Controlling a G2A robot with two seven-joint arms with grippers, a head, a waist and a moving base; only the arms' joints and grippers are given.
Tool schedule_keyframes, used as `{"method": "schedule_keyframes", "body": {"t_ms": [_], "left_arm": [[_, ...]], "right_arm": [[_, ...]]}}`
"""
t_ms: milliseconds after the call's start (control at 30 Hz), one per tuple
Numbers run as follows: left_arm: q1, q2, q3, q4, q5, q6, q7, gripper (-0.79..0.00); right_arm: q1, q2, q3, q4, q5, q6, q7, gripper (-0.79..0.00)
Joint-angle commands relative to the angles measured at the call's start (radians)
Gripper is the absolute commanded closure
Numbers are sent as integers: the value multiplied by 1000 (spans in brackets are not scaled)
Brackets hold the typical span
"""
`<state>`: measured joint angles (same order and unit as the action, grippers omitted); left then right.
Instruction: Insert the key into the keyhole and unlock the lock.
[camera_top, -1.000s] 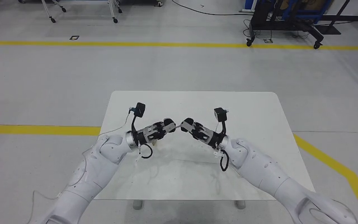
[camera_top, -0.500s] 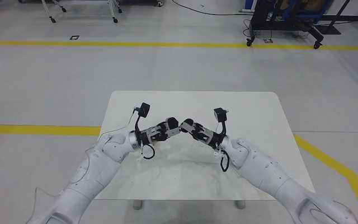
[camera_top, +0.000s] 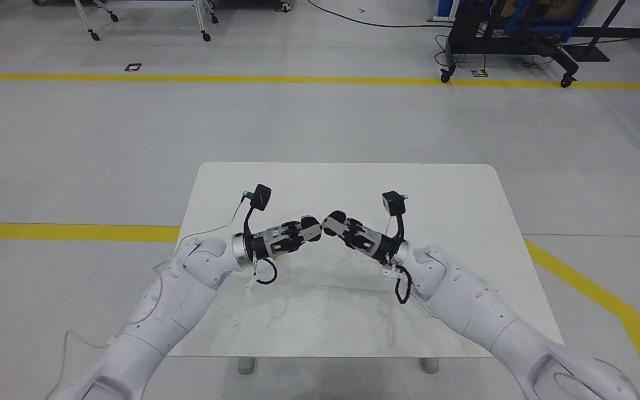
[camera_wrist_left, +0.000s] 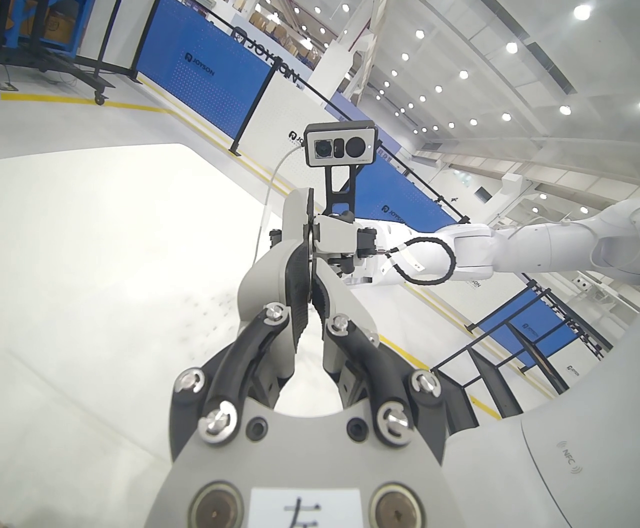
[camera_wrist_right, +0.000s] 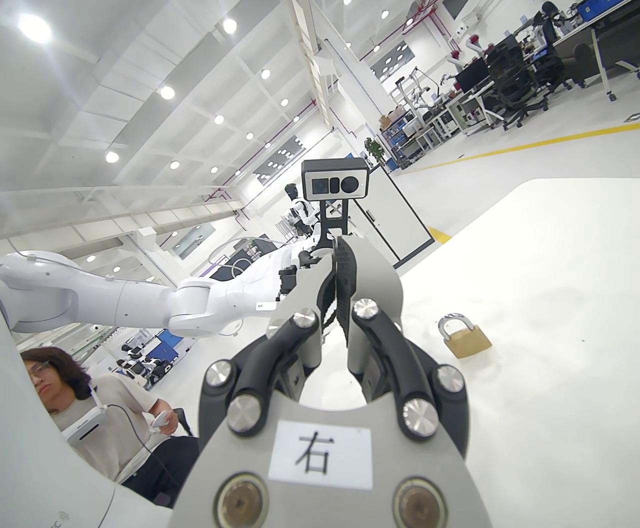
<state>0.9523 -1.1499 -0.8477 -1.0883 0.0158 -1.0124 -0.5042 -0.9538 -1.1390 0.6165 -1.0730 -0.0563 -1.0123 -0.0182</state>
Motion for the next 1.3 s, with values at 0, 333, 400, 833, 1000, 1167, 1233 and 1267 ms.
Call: {"method": "schedule_keyframes", "body": {"t_ms": [0,333,400,833,1000,1167,1233,1267], "left_arm": [[-1,0,-2,4,-5,0,3,0],[3,11,-16,7,-66,0,-86,0],[1,12,-8,3,-76,0,-125,0],[-56,11,86,28,-158,0,-304,0],[-68,12,112,31,-167,0,-304,0],[-78,11,133,35,-167,0,-304,0],[-81,11,139,36,-166,0,-304,0],[-82,11,142,37,-165,0,-304,0]], "right_arm": [[-3,2,6,1,10,0,18,-336],[-14,43,69,-10,139,0,327,-317],[-20,54,91,-13,157,0,393,-317],[-53,97,150,-61,311,0,826,-339],[-46,92,146,-45,303,0,826,-348],[-41,85,158,-39,304,0,826,-332],[-43,83,162,-41,303,0,826,-311],[-44,82,164,-42,301,0,826,-299]]}}
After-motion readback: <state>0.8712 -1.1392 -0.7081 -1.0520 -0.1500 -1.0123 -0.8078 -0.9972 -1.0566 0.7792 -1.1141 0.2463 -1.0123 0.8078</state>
